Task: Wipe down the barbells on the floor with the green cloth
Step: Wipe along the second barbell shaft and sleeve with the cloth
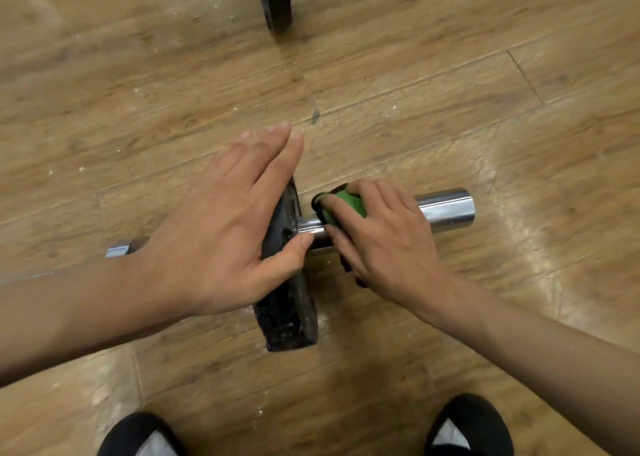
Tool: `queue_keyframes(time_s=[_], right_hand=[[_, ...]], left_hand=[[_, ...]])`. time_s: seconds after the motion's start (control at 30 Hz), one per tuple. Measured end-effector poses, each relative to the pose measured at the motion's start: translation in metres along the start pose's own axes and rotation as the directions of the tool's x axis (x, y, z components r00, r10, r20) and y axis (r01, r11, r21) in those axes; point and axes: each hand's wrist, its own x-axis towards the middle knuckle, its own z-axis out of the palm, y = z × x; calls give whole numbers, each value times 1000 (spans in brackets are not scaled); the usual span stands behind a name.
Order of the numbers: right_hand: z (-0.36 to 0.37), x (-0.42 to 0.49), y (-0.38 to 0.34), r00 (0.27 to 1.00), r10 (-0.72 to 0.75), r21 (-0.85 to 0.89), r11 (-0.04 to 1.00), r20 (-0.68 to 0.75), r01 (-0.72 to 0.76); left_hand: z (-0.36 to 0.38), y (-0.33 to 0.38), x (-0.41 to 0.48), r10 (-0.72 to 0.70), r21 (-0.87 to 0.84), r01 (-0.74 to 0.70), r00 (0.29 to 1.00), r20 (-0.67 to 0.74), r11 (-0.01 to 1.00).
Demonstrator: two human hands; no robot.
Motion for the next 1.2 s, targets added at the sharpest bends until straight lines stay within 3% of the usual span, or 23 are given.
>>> queue_keyframes(time_s=[0.1, 0.27, 0.47, 0.73, 0.83, 0.93, 1.07, 1.2], right_hand=[[-11, 0, 17, 982, 141, 78, 988, -122, -132], [-26, 0, 0, 984, -19, 221, 974, -175, 58], [7, -5, -24, 999, 13, 170, 985, -50, -4], [11, 9, -5, 1000, -5, -6, 1000, -25, 5], [2, -10, 24, 996, 71, -53, 996, -46, -73], [6, -6, 10, 989, 137, -36, 990, -59, -139], [26, 12, -34, 998, -19, 15, 1000, -65, 20], [13, -5, 4, 999, -52, -28, 998, -14, 52]], left_hand=[[-1, -1, 1, 2, -11, -2, 1000, -7, 1000], [0, -4, 5, 4, -37, -4, 1000, -8, 999], [1, -4, 8, 0, -60, -1, 1000, -24, 998], [-2, -12, 14, -3, -48, 3, 1000, 13, 999], [-4, -12, 14, -27, -34, 27, 1000, 12, 999], [-2, -9, 18, -28, -28, 29, 1000, 13, 999], [-6, -13, 19, -13, 6, 12, 999, 38, 1000], [-9, -22, 21, -14, 30, 12, 996, 88, 999]])
